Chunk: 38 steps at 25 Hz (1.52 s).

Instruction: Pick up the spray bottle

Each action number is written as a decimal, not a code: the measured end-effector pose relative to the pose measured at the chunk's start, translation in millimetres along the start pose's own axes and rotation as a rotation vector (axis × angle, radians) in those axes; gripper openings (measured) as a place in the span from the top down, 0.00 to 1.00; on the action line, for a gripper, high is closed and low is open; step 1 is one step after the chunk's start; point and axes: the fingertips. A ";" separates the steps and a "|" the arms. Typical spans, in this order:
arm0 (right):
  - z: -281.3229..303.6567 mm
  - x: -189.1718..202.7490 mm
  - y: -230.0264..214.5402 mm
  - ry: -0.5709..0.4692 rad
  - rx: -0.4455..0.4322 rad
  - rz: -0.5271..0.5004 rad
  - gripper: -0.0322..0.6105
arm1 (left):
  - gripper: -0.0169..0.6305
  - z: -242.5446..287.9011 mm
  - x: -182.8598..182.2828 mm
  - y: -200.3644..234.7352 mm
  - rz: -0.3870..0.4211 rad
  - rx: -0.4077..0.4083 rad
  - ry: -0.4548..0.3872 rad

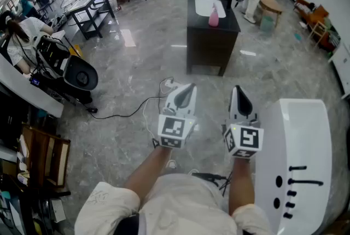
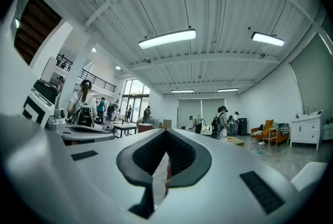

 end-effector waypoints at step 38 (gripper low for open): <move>143.9 13.5 -62.7 0.030 0.001 0.010 0.95 | 0.97 149.4 -14.0 38.3 -0.023 -0.027 -0.024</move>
Point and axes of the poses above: the fingertips, and each gripper's own axes: z forward along the fingers, y to its left, x out of its underside, and after that the axes turned 9 degrees about y, right-handed
